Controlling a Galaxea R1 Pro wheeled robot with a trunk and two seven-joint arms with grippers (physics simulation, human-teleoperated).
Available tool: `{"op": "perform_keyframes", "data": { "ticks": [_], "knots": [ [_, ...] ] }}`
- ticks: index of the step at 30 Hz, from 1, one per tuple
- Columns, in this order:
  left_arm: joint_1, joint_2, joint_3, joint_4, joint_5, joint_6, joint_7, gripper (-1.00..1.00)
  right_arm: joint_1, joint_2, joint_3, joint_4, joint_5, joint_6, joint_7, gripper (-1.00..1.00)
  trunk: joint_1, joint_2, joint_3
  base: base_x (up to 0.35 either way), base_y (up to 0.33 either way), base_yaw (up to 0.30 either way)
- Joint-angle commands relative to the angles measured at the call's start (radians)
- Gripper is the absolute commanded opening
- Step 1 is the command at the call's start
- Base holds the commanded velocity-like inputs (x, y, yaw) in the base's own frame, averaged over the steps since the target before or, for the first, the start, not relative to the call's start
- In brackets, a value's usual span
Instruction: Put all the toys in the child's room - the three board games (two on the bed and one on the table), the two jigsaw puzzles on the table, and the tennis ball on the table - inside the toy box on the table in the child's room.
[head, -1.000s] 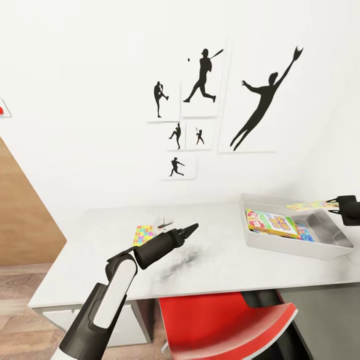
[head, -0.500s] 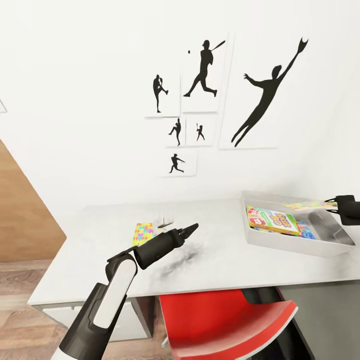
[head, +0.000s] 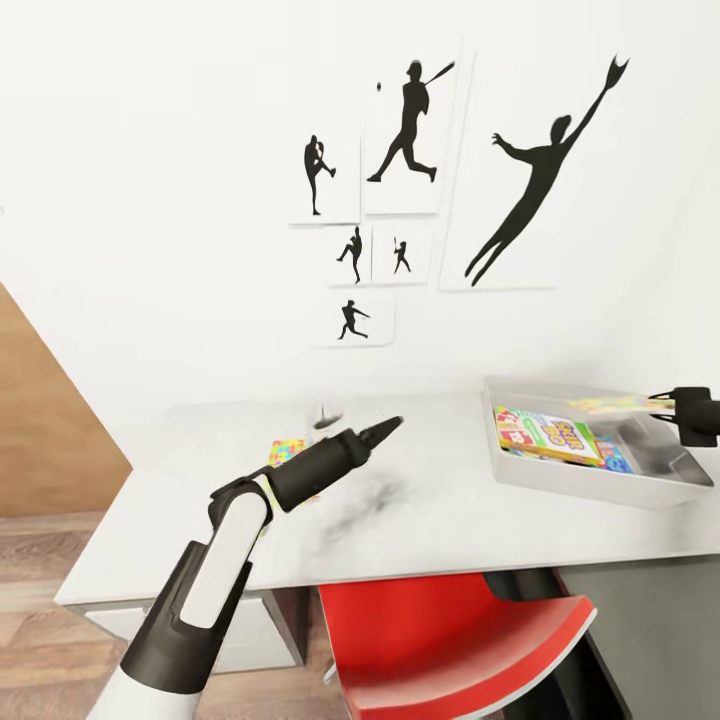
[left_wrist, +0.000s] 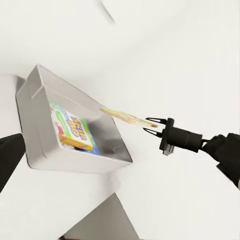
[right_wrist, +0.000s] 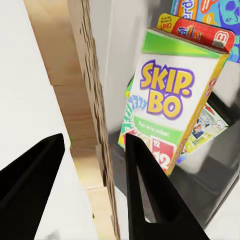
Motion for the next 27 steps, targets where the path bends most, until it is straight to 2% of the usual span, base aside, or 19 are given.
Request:
{"op": "perform_keyframes", "data": {
  "ticks": [1,3,4,6,9,17,27],
  "knots": [
    [-0.023,0.000,0.001,-0.004,0.032,0.019,0.004,1.00,-0.001,-0.002,-0.003,0.000,-0.027,0.002,-0.014,-1.00,0.001,-0.002,-0.004,0.000,0.000,0.000],
    [-0.060,0.000,0.001,-0.009,0.092,0.043,0.025,1.00,-0.001,-0.006,-0.002,0.005,-0.063,0.004,-0.025,-1.00,0.001,-0.002,-0.007,0.000,0.000,0.000],
    [-0.060,0.000,0.001,-0.009,0.092,0.043,0.025,1.00,-0.001,-0.006,-0.002,0.005,-0.063,0.004,-0.025,-1.00,0.001,-0.002,-0.009,0.000,0.000,0.000],
    [-0.085,0.000,0.000,-0.012,0.142,0.058,0.063,1.00,-0.001,-0.009,-0.002,0.008,-0.097,0.006,-0.036,-1.00,0.001,-0.002,-0.012,0.000,0.000,0.000],
    [-0.108,0.000,0.000,-0.016,0.190,0.071,0.115,1.00,-0.001,-0.011,-0.002,0.011,-0.132,0.007,-0.047,-1.00,0.001,-0.002,-0.017,0.000,0.000,0.000],
    [-0.125,-0.001,-0.002,-0.019,0.228,0.080,0.159,1.00,-0.001,-0.010,-0.001,0.014,-0.159,0.007,-0.055,-1.00,0.001,-0.002,-0.029,0.000,0.000,0.000],
    [-0.130,-0.001,-0.004,-0.020,0.239,0.083,0.171,1.00,-0.001,-0.010,-0.001,0.014,-0.168,0.006,-0.058,-1.00,0.001,-0.002,-0.045,0.000,0.000,0.000]
  ]
}}
